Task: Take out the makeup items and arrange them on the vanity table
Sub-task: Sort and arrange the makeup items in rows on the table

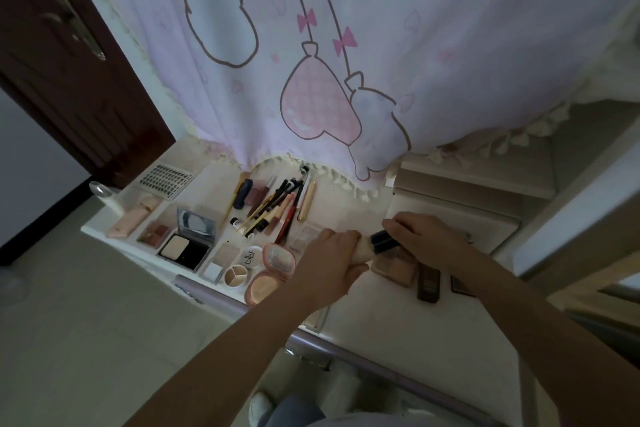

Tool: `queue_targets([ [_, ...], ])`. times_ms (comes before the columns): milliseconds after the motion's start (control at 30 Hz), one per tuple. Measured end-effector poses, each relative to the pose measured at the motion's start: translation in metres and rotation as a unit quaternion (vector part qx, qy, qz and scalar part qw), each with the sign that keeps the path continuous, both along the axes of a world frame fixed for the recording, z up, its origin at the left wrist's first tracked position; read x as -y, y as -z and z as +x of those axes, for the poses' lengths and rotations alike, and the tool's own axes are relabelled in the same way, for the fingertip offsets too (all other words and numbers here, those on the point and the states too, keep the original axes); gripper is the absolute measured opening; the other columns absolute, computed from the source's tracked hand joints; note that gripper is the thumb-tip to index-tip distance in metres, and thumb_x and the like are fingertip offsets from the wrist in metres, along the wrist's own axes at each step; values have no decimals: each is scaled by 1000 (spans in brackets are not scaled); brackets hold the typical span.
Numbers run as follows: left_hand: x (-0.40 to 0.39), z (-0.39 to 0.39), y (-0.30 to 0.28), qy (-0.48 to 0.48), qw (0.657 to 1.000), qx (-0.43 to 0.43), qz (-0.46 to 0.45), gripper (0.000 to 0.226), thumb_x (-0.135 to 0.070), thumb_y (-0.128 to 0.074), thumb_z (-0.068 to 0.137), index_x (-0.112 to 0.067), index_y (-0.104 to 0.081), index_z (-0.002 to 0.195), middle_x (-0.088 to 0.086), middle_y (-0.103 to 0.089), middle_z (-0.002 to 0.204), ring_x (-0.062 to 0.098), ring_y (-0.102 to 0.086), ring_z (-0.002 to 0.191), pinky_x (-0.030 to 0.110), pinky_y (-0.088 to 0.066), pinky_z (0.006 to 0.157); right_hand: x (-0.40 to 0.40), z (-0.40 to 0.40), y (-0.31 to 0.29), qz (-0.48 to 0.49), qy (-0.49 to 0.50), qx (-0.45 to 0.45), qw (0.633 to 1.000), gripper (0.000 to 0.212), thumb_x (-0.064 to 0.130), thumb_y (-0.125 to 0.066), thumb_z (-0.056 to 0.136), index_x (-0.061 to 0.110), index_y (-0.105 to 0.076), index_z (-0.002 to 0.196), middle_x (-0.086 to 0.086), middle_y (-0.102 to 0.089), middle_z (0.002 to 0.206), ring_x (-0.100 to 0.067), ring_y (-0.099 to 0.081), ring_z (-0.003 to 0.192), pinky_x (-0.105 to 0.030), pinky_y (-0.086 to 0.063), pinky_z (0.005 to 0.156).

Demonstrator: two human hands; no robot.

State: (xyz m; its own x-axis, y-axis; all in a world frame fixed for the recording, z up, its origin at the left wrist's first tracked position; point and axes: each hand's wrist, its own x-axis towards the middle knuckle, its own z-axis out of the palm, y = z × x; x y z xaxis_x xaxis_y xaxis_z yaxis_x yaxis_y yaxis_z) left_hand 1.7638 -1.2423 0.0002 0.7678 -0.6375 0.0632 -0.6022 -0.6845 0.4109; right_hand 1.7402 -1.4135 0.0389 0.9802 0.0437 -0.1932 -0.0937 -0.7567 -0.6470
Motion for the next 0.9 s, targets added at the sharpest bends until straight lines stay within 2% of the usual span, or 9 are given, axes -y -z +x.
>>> queue_targets([
  [133,-2,5,-1,-9,1000,18,-7,37,-26,-57,87,-5,-48,116,13,-48,115,24,-44,100,24,-30,79,1,2,-2,2,-58,56,997,18,19,-45,93,12,-56,105,2,-55,87,-6,-48,66,-15,-37,60],
  [333,-7,4,-2,-20,999,50,2,36,-23,-55,87,-4,-48,117,14,-48,114,24,-43,100,24,-27,76,2,0,-2,69,-64,78,992,32,9,-60,84,15,-55,115,7,-51,100,-8,-51,88,-5,-42,65],
  [400,-10,3,0,-19,998,67,10,36,-24,-54,88,-4,-47,118,12,-48,115,23,-42,102,25,-30,82,-2,0,1,75,-45,41,995,33,21,-58,87,20,-50,119,7,-52,98,-7,-52,81,-6,-43,59],
  [467,-11,2,0,-18,997,79,11,37,-24,-54,88,-4,-47,118,13,-48,115,24,-43,102,28,-33,86,-6,1,2,67,-19,35,997,16,30,-46,93,21,-51,105,8,-55,79,-5,-51,62,-6,-39,48],
  [533,-11,2,-5,-11,996,85,13,36,-23,-54,88,-4,-47,118,13,-48,117,24,-42,104,31,-35,88,-7,3,2,37,-20,55,998,16,30,-40,95,19,-52,92,8,-52,66,-2,-46,52,-5,-37,45],
  [600,-14,5,-11,-14,996,90,25,38,-25,-51,90,-5,-44,120,12,-46,120,22,-41,106,32,-34,91,-5,6,-4,23,-58,68,996,10,22,-46,93,18,-53,99,7,-55,79,1,-48,63,-5,-38,52],
  [733,-20,7,-15,-32,994,106,23,39,-27,-51,90,-5,-43,122,10,-45,121,22,-39,108,27,-30,90,-3,7,-14,79,-109,66,989,36,10,-61,83,17,-48,116,8,-50,107,-5,-53,95,-10,-47,72],
  [833,-22,3,-19,-27,990,135,5,38,-22,-56,88,0,-47,117,15,-49,115,26,-43,103,26,-28,85,-8,8,-17,69,-77,48,993,31,27,-49,91,16,-47,120,7,-55,98,-2,-58,74,-9,-45,63],
  [900,-21,-1,-23,-7,989,147,5,35,-14,-65,80,6,-54,107,22,-55,103,34,-50,92,34,-35,81,-9,8,-17,24,-67,52,996,23,32,-41,94,15,-55,101,9,-58,70,4,-52,47,-6,-39,48],
])
